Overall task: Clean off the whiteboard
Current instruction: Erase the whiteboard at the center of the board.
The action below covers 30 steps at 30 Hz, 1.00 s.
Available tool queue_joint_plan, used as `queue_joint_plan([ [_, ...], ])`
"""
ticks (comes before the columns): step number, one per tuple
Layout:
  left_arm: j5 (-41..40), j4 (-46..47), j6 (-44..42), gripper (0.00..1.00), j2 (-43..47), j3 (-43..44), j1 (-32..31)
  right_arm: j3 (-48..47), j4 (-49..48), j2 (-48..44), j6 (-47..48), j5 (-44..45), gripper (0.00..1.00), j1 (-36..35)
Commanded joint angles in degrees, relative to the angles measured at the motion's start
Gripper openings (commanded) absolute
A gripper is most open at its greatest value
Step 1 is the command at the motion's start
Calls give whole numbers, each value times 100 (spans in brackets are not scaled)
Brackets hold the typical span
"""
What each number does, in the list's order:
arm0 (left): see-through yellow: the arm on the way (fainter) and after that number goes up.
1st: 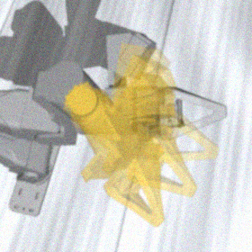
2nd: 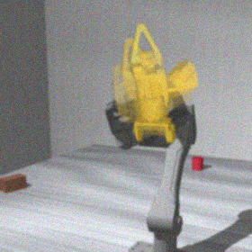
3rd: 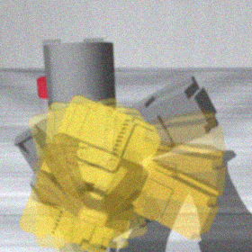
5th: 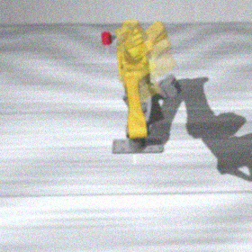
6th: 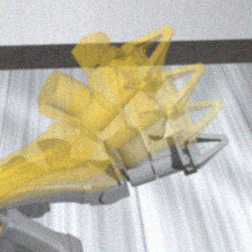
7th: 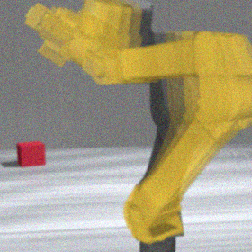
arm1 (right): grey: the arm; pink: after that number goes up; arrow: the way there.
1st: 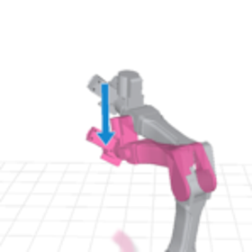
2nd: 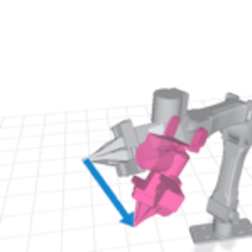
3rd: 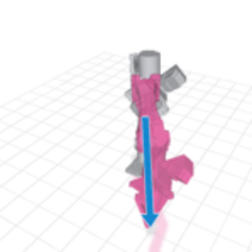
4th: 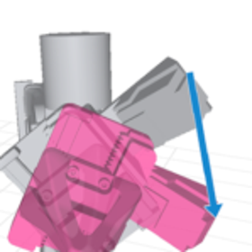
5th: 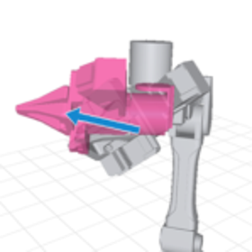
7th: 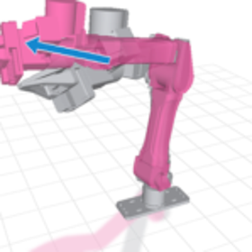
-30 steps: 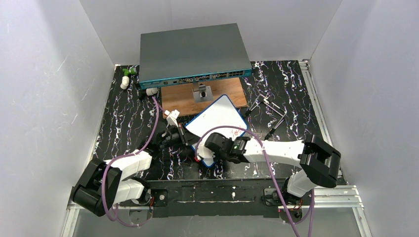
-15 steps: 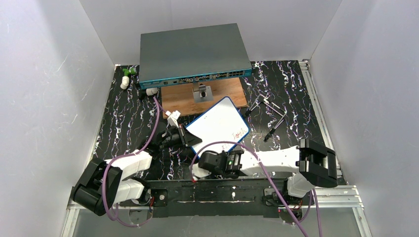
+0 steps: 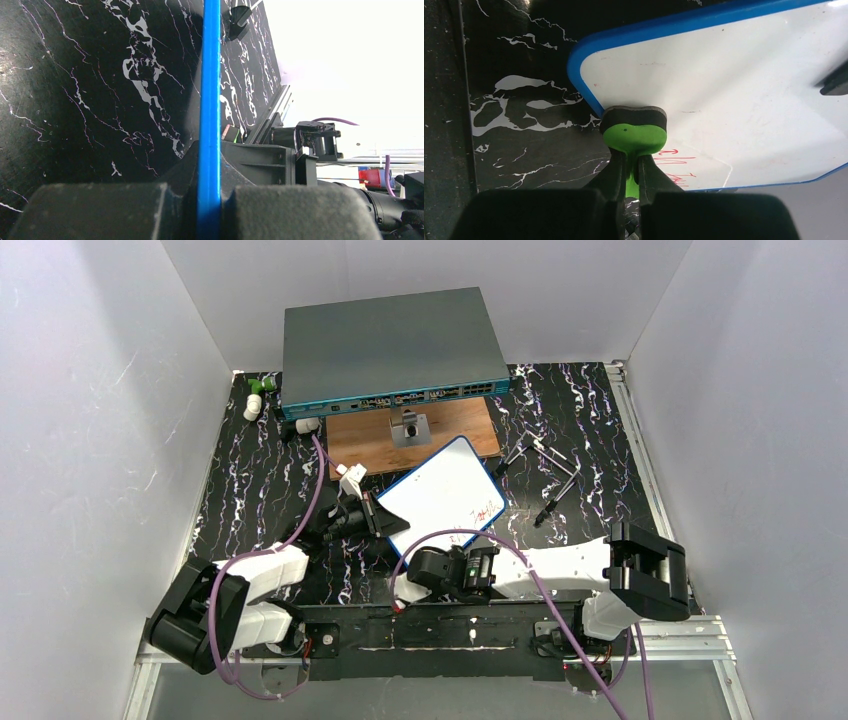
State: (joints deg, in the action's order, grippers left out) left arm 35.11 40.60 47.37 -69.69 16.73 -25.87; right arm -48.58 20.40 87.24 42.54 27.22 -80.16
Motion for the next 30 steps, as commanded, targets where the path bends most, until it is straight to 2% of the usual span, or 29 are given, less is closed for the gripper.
queue_joint_plan([
  [1,471,-61,233,0,31,143,-50,-132,-16,118,70,81,1,101],
  [11,424,-173,220,0,54,216,-50,-1077,279,742,-47,-26,1,-581],
  [17,448,-163,197,0,103,156,-50,-523,-102,591,51,116,1,-529],
  [23,447,-110,199,0,99,126,-42,5,-185,176,122,159,1,-19],
  [30,463,39,272,0,-52,155,-41,-470,43,375,-27,60,1,-121],
])
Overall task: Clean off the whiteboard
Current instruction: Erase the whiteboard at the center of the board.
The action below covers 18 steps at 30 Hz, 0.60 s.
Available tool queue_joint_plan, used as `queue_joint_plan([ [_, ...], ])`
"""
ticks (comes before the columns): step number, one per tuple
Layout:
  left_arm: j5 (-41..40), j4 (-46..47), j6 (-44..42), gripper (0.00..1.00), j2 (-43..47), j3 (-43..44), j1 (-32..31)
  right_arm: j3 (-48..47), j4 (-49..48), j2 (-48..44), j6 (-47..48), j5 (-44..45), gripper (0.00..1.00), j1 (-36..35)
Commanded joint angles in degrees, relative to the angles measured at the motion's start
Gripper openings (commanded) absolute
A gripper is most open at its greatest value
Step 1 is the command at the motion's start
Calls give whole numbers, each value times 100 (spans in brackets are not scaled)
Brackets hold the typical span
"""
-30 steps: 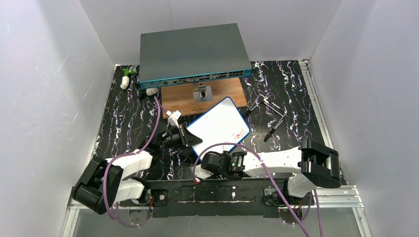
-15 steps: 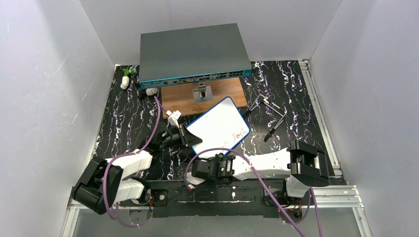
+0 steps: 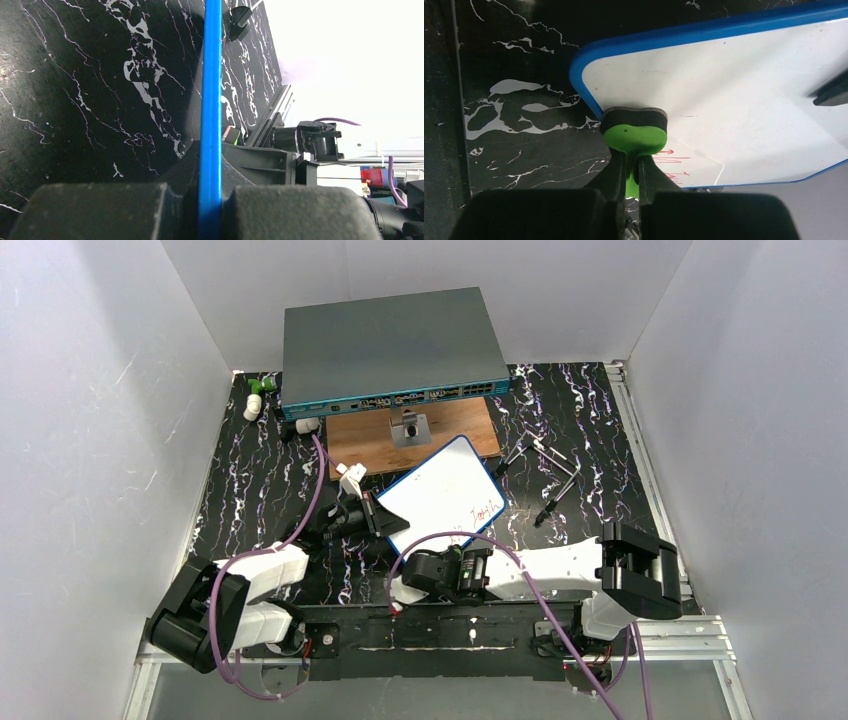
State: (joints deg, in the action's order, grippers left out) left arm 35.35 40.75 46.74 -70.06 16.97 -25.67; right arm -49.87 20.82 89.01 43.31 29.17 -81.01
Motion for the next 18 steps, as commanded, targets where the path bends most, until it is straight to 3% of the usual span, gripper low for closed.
queue_joint_plan([
  [1,431,2,331,0,-7,131,-61,-452,29,259,-123,-165,1,-113],
  [8,385,-96,301,0,73,122,-61,-1035,286,790,-312,-294,1,-670],
  [18,410,118,384,0,-45,95,-61,-1318,501,1006,-523,-466,1,-881],
])
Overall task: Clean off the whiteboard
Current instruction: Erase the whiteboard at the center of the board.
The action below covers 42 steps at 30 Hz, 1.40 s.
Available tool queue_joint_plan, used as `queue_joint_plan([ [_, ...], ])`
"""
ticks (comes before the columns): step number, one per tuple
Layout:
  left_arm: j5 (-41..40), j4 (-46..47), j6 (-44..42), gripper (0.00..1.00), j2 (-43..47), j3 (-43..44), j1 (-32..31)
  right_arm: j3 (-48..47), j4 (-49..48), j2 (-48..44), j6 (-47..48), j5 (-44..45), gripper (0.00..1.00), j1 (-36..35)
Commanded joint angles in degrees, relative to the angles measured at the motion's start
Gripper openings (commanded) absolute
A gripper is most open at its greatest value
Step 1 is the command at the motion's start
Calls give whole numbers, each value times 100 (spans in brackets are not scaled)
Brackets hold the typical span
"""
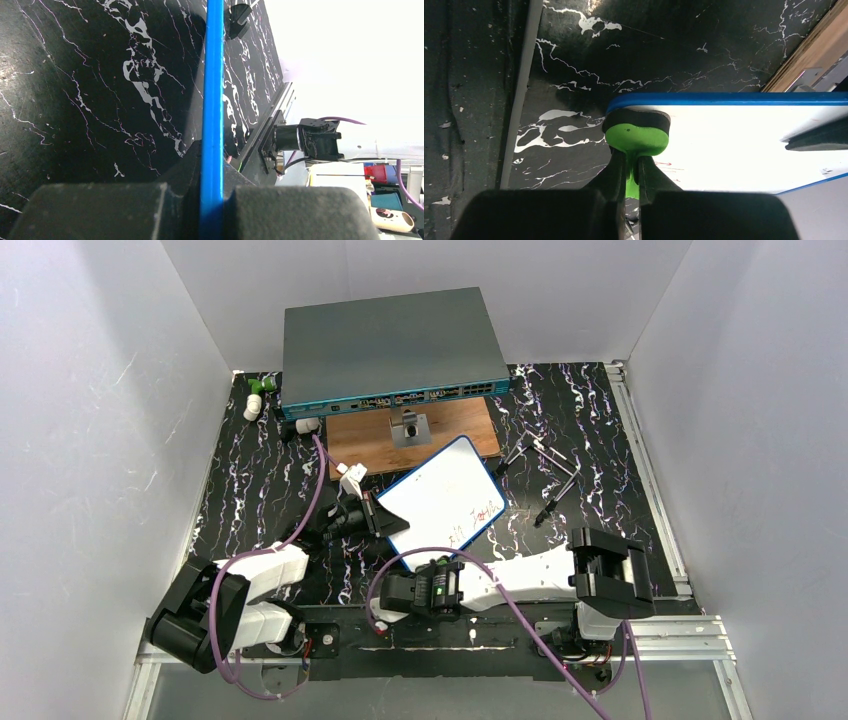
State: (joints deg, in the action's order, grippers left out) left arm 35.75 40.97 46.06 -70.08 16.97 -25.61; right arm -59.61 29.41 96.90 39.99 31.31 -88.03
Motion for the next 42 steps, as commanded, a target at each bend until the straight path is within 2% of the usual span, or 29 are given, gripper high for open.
queue_joint_plan([
  [1,376,83,449,0,-22,91,-67,-331,-390,214,-164,-613,1,-163],
  [4,385,-65,363,0,126,65,-59,-124,-528,5,-84,-528,1,143],
  [12,506,-20,305,0,103,62,-23,811,-990,-823,244,-440,1,1838],
  [19,562,-30,283,0,111,59,-21,1408,-1506,-1049,525,-394,1,2682],
  [22,556,-10,311,0,85,70,-19,1253,-1315,-999,361,-611,1,2632],
  [34,539,-151,297,0,169,135,-23,492,-843,-621,-70,-1074,1,1345],
  [38,556,-204,274,0,234,117,-22,741,-1038,-599,34,-977,1,1402],
  [42,573,-301,212,0,290,122,-16,1186,-1187,-936,191,-948,1,1872],
])
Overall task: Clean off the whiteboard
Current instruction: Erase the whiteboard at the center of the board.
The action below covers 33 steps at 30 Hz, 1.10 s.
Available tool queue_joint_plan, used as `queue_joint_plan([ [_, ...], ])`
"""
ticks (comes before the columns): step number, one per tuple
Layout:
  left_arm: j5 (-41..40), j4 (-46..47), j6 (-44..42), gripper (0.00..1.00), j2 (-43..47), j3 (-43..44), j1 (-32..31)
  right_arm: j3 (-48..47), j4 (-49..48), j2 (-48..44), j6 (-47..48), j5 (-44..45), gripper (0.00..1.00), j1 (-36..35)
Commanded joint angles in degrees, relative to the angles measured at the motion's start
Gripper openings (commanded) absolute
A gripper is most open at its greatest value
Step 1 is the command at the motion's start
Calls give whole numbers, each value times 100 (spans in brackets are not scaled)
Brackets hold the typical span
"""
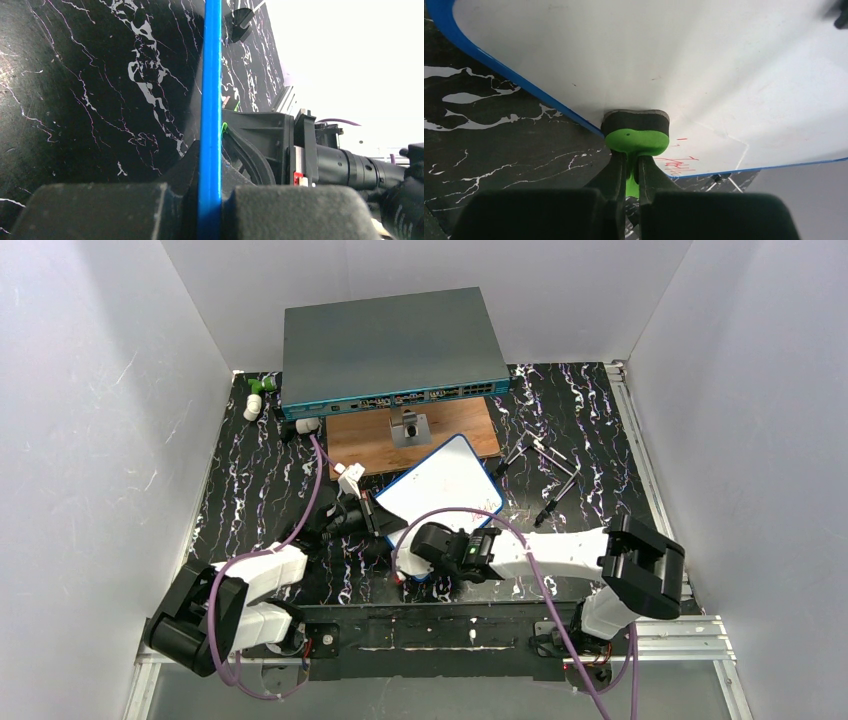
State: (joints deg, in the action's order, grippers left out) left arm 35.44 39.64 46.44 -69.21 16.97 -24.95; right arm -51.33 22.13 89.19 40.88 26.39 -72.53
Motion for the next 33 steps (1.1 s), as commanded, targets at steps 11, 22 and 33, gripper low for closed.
queue_joint_plan([
  [11,643,150,306,0,-15,130,-82,496,-503,-300,337,-475,1,1079],
  [22,555,218,411,0,-12,159,-80,-601,102,427,-230,-806,1,-772],
  [33,599,-38,228,0,233,104,-80,-175,-28,-158,-261,-863,1,273],
])
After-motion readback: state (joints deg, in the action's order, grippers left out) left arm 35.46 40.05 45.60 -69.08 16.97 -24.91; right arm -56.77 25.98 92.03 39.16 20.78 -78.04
